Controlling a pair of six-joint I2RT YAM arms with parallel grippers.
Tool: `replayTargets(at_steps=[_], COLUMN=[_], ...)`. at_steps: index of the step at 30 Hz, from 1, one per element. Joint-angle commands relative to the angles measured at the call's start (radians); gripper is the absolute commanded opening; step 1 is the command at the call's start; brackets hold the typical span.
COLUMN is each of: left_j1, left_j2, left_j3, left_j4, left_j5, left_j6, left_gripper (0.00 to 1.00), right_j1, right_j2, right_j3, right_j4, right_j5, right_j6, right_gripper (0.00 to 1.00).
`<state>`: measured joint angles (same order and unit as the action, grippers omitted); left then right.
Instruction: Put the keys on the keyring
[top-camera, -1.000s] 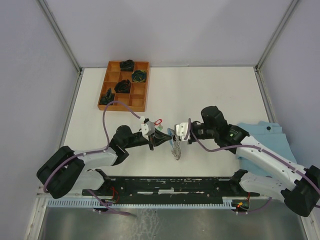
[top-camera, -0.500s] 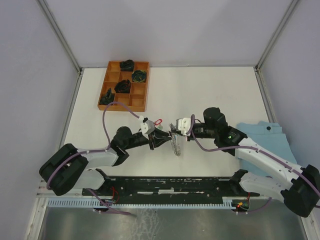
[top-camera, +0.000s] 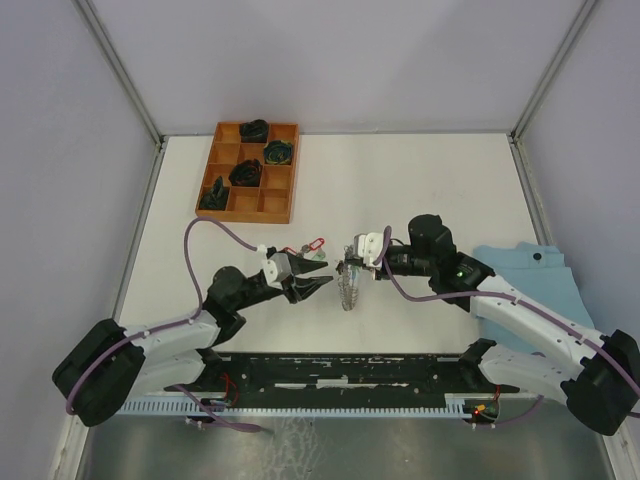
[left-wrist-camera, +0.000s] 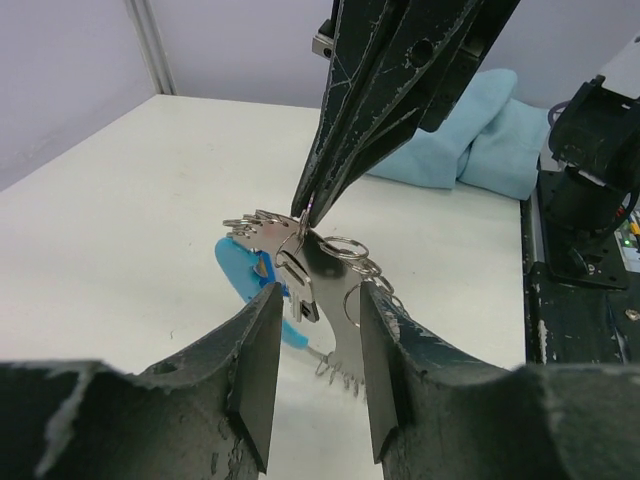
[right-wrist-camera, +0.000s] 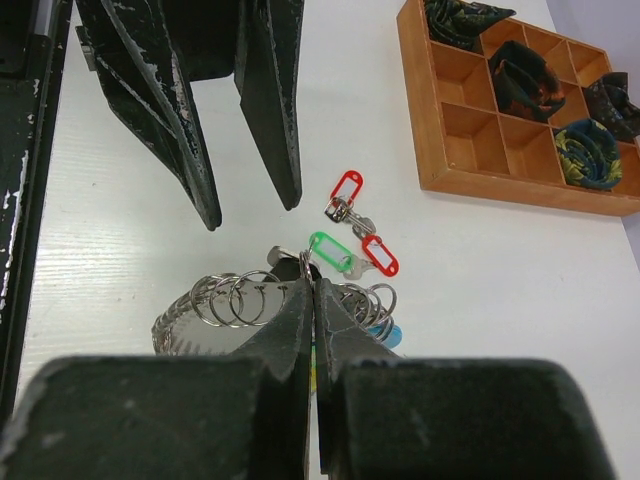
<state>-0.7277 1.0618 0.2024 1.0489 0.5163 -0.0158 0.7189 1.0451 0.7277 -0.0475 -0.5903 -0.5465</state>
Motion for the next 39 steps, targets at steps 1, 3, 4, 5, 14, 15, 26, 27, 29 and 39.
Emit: replayTargets(at_steps=[1, 3, 4, 5, 14, 15, 26, 27, 29, 39], left_j1=[0.004, 0.004, 0.003, 0.003, 0.004, 0.003, 0.003, 0.004, 0.003, 0.005], left_j2=[0.021, 0.034, 0.044, 0.051, 0.132, 0.141, 0.224, 0.23, 0.235, 0.146], left_j3=[0.041, 0.054, 0.061, 0.067, 0.117, 0.12, 0.148, 0.149, 0.153, 0.107], left_j4=[0.06, 0.069, 0.076, 0.082, 0.093, 0.094, 0.135, 0.147, 0.159, 0.045], left_j5=[-0.004, 0.004, 0.008, 0.012, 0.029, 0.033, 0.076, 0.08, 0.088, 0.1], left_j6=[0.069, 0.082, 0.086, 0.09, 0.112, 0.111, 0.08, 0.072, 0.064, 0.155], left_gripper=[0.42, 0.39, 0.37, 0.34, 0.26, 0.25, 0.13, 0.13, 0.13, 0.24], right_j1=[-0.002, -0.002, -0.002, -0.001, -0.004, -0.004, -0.003, -0.003, -0.004, -0.022], right_j2=[-0.028, -0.029, -0.028, -0.027, -0.031, -0.031, -0.017, -0.016, -0.014, -0.027], right_j3=[0.007, 0.007, 0.007, 0.007, 0.007, 0.008, 0.03, 0.03, 0.027, 0.027], right_j4=[0.085, 0.08, 0.078, 0.076, 0.073, 0.073, 0.076, 0.074, 0.076, 0.03], right_j5=[0.0, -0.002, -0.003, -0.007, -0.017, -0.021, -0.083, -0.083, -0.079, -0.067], right_j6=[0.018, 0.015, 0.015, 0.014, 0.012, 0.013, 0.037, 0.036, 0.037, -0.005], right_gripper=[0.01, 0.01, 0.01, 0.01, 0.01, 0.01, 0.01, 0.01, 0.01, 0.01])
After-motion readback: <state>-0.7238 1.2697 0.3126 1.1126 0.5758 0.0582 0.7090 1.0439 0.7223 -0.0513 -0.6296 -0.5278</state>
